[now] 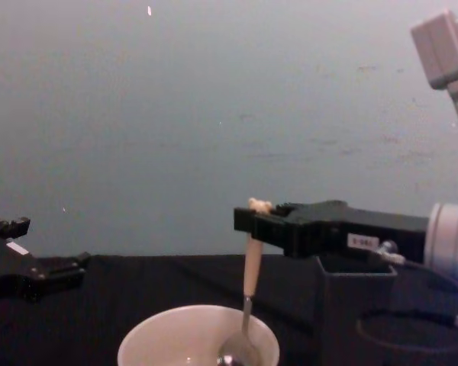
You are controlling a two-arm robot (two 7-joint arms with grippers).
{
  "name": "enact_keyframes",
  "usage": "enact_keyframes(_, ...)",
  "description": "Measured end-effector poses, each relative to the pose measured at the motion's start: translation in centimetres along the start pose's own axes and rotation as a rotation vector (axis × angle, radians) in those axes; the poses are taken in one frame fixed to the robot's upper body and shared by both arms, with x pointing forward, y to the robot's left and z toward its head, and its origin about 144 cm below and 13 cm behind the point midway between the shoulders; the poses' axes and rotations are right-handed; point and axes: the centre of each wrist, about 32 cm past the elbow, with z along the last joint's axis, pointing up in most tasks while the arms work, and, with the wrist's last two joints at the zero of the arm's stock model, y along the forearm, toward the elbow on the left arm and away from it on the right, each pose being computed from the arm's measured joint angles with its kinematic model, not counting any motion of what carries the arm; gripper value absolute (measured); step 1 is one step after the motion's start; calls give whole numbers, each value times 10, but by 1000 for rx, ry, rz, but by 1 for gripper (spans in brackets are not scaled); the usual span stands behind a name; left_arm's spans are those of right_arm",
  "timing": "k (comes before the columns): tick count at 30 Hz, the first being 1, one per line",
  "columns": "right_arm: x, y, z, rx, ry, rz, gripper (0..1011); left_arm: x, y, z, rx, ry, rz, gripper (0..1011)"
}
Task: Pick up the stirring spoon with one hand, stir inside the cup, then place it back in its original position.
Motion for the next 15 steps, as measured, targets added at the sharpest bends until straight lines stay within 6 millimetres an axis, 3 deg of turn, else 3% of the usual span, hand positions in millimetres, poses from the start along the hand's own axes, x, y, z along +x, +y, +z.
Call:
enact_keyframes(8, -13, -12, -8, -41, 10, 59, 214, 0, 0, 0, 0, 0, 0, 1001)
enact_keyframes(15, -20, -12, -10, -50, 11, 94, 214, 0, 0, 0, 0, 0, 0, 1001)
